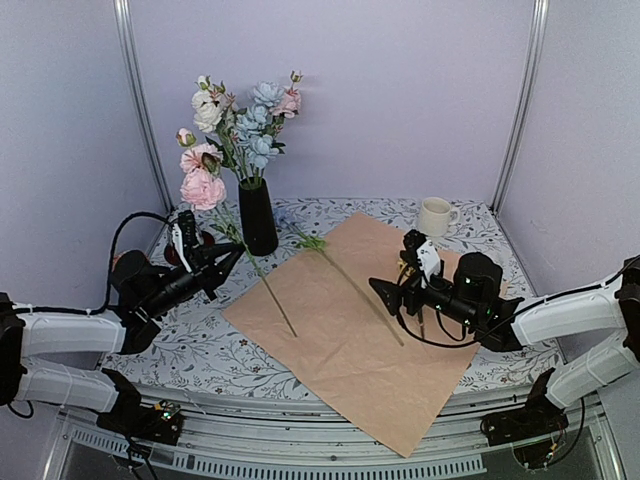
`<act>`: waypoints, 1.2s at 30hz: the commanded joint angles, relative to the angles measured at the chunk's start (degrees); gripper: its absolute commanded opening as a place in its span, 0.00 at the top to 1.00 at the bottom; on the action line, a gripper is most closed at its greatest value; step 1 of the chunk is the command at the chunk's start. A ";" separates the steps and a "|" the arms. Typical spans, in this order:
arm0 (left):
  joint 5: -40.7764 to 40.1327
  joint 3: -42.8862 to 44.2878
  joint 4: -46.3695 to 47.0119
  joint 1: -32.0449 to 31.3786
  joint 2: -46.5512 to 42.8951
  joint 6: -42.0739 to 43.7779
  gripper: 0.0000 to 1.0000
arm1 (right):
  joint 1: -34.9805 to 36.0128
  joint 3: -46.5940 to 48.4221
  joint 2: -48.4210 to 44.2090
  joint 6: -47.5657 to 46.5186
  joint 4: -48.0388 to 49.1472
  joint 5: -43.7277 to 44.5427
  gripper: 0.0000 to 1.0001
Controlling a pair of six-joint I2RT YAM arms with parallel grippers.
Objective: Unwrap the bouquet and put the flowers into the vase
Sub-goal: Place the fake flower in the vase.
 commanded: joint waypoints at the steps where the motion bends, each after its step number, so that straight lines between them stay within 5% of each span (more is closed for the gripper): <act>1: -1.53 1.51 -1.53 -0.02 0.03 2.39 1.00 | -0.18 -0.10 0.08 -1.04 4.63 1.94 0.01; 8: -9.18 3.52 -8.00 -0.02 -3.39 3.88 1.00 | -0.16 -1.70 -1.11 -1.10 5.99 3.47 0.01; 17: -22.31 18.33 -27.39 0.98 -7.02 7.88 1.00 | -0.14 -1.47 -0.75 -0.92 6.26 1.32 0.01; 28: -25.44 43.58 -36.42 7.54 3.89 13.60 1.00 | -0.18 -1.32 0.15 -1.67 6.20 0.80 0.01; 36: -24.57 52.86 -34.29 12.11 11.66 15.35 1.00 | -0.21 -1.15 0.20 -2.06 5.92 0.26 0.01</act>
